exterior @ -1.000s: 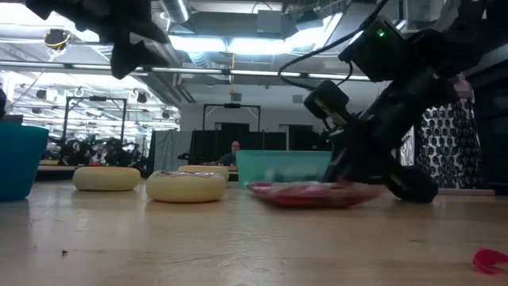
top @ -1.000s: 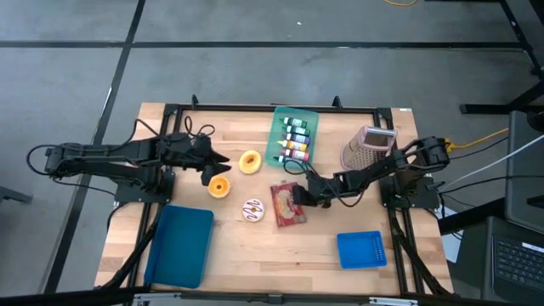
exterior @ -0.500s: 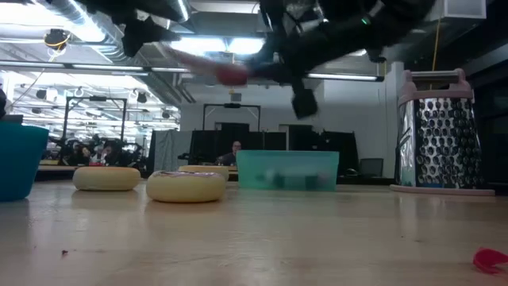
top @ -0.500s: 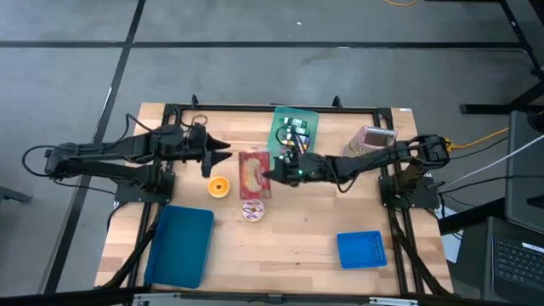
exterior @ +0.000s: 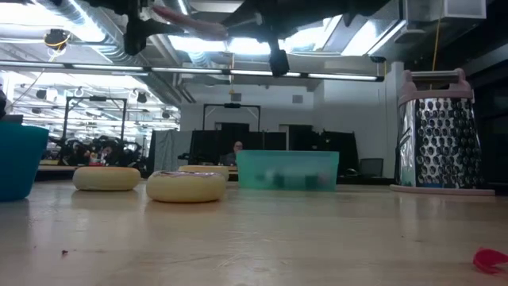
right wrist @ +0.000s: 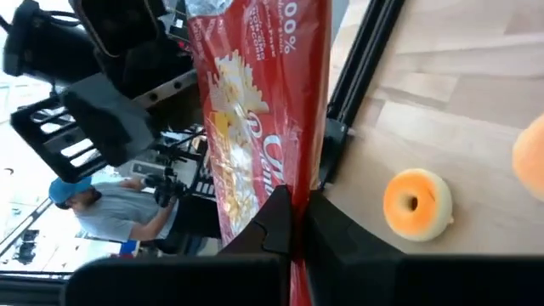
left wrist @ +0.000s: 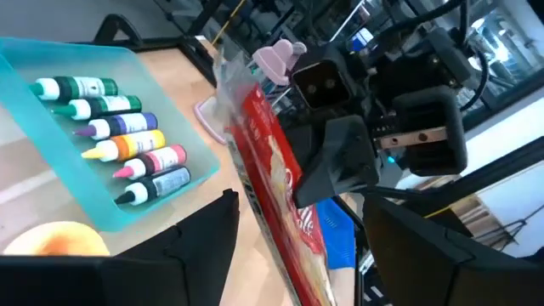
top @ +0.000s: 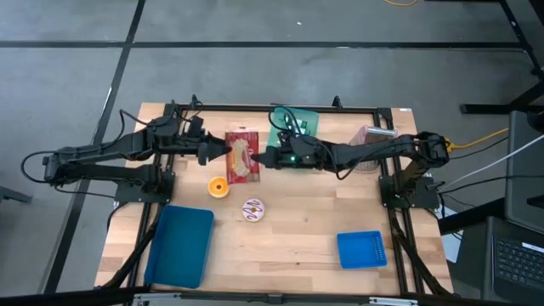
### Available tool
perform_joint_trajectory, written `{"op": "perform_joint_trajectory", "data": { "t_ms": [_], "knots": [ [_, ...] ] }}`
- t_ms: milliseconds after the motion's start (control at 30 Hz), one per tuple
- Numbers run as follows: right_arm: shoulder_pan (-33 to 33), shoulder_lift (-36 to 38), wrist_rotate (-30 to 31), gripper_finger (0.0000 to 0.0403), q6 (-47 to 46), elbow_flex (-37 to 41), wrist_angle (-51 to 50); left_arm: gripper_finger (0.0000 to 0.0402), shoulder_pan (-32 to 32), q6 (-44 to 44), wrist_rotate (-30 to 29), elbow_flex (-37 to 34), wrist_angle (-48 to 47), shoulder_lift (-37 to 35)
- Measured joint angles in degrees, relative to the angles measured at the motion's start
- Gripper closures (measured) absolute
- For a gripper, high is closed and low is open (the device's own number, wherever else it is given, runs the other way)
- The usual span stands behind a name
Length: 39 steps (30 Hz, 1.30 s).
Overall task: Pick & Place Food Item
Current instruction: Put the red popcorn bag into the dark blue bin
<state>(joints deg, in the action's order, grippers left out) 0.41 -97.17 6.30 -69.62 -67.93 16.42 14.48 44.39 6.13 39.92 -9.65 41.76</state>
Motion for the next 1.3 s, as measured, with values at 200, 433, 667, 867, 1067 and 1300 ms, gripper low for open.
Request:
{"op": "perform_joint_trajectory", "data": {
  "t_ms": [200,433,667,867,1067,1300],
  "knots": [
    [0.0,0.0,0.4,0.0393,2.4,-2.2,0.1,0.016,0.0,0.9,-1.0,0.0,-0.7,0.0],
    [-0.1,0.0,0.4,0.0393,2.8,-2.6,0.0,0.0185,0.0,0.0,-1.1,0.0,-0.1,0.3],
    [-0.2,0.0,0.2,0.0393,2.8,-2.6,0.0,0.0258,-0.1,-2.0,-1.0,0.0,4.1,0.4],
    [-0.2,0.0,0.1,0.0393,3.2,-2.6,0.1,0.037,-0.1,-4.4,0.0,0.0,4.3,0.3],
    [-0.2,0.0,-0.3,0.0393,5.0,-2.6,0.3,0.038,-0.1,-5.2,0.8,0.0,4.3,0.3],
    [-0.2,0.2,-1.0,0.0288,10.5,-2.6,4.5,0.0385,-0.1,-7.4,3.8,0.1,3.0,0.2]
  ]
}}
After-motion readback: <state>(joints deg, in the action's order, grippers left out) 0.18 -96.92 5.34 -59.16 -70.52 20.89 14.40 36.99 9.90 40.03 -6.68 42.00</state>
